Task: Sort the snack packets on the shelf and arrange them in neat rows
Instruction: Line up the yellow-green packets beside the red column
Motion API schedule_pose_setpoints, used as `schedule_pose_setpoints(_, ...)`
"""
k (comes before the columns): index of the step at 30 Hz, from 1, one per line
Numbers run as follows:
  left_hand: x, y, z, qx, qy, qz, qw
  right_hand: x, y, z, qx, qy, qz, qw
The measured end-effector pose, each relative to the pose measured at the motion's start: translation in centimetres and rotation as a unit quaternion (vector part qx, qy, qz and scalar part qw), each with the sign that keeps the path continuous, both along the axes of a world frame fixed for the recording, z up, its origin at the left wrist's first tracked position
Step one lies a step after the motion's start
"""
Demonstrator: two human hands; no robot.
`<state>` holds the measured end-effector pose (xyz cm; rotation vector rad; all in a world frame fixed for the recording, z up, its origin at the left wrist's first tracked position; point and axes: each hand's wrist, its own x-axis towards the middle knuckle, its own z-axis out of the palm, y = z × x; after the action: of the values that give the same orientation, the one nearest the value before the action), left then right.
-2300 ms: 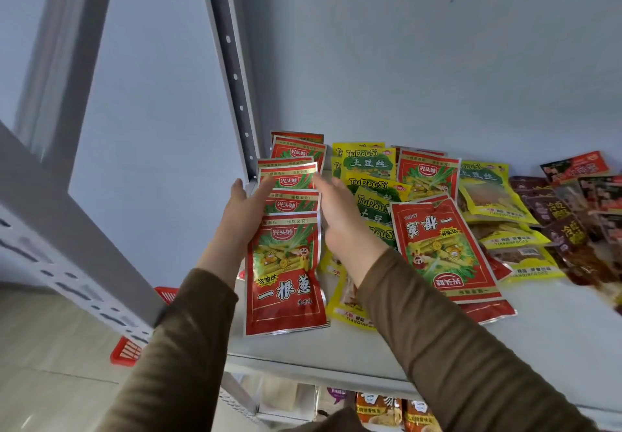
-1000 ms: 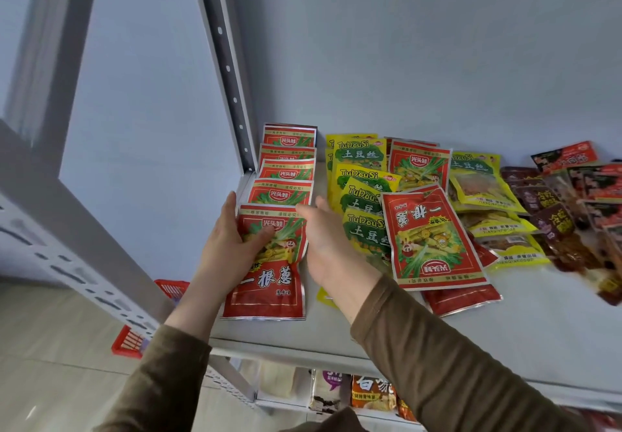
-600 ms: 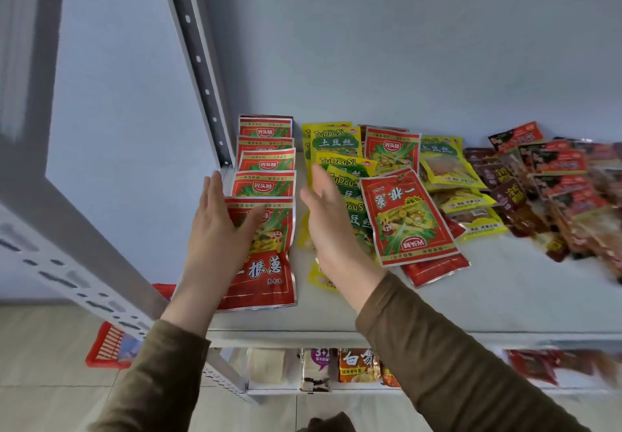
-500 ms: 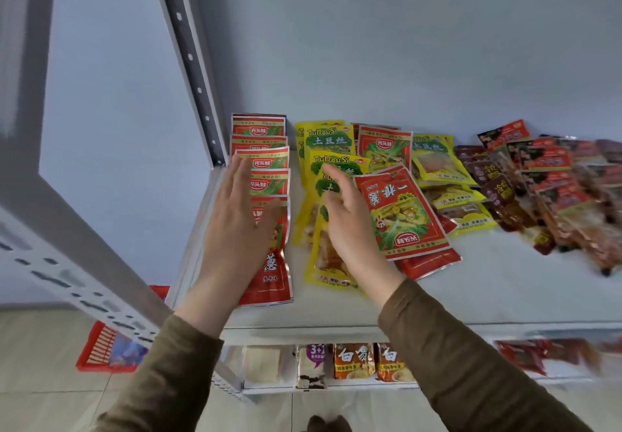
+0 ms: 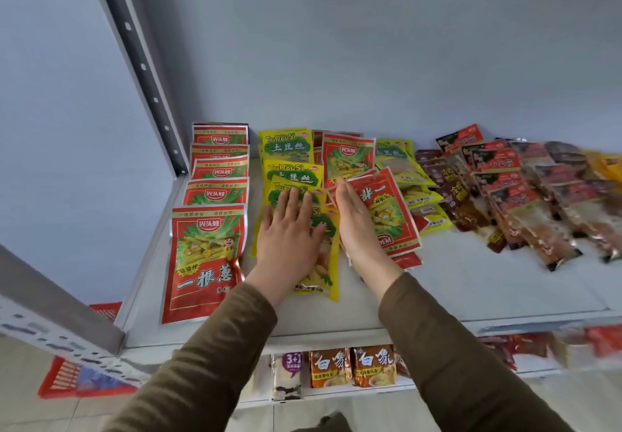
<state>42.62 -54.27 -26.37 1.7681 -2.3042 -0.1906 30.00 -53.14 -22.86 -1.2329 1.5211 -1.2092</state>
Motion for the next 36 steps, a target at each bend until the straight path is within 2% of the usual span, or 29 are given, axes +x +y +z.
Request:
schedule_pose_setpoints(7, 0.6, -0.2, 0.3, -0.006, 0.047, 0.062, 0.997, 0.0, -0.7, 0.0, -0.042, -0.033, 0.018, 0.998)
schedule_pose_setpoints(12, 1.0, 0.1, 0.9, -0.013, 0.116, 0.072, 0.991, 0.9, -1.2, -0.8, -0.013, -0.044, 0.037, 0.998)
schedule_pose_setpoints(19, 2.1, 0.6, 2.5, -0.062, 0.215, 0.069, 0.972, -0.1, -2.2, -1.2, -0.028, 0.006, 0.041, 0.999)
schedule_pose_setpoints(22, 2.8, 0.9, 3.0, -0.088, 0.169, 0.051, 0.98, -0.5, -2.3, -1.3, -0.051, 0.018, 0.025, 0.998)
schedule_pose_setpoints(26, 2.8, 1.5, 3.7, -0.117, -0.027, 0.034, 0.992, 0.4, -2.2, -1.3, -0.084, 0.023, 0.047, 0.995)
schedule_pose_setpoints(27, 2.6, 1.8, 3.9, -0.127, -0.05, 0.029, 0.99, 0.7, -2.6, -1.3, -0.078, 0.024, 0.061, 0.995)
schedule_pose_setpoints(29, 2.0, 2.6, 3.9, -0.132, -0.054, 0.016, 0.99, 1.3, -4.0, -1.0, -0.059, 0.046, 0.068, 0.995)
schedule_pose_setpoints(33, 1.1, 4.4, 1.8, -0.012, -0.115, -0.002, 0.993, 2.2, -6.8, -0.3, -0.063, 0.143, 0.017, 0.988)
schedule_pose_setpoints(36, 0.9, 4.7, 0.4, 0.03, -0.075, 0.003, 0.997, 2.6, -8.1, -0.6, -0.09, 0.237, -0.004, 0.967)
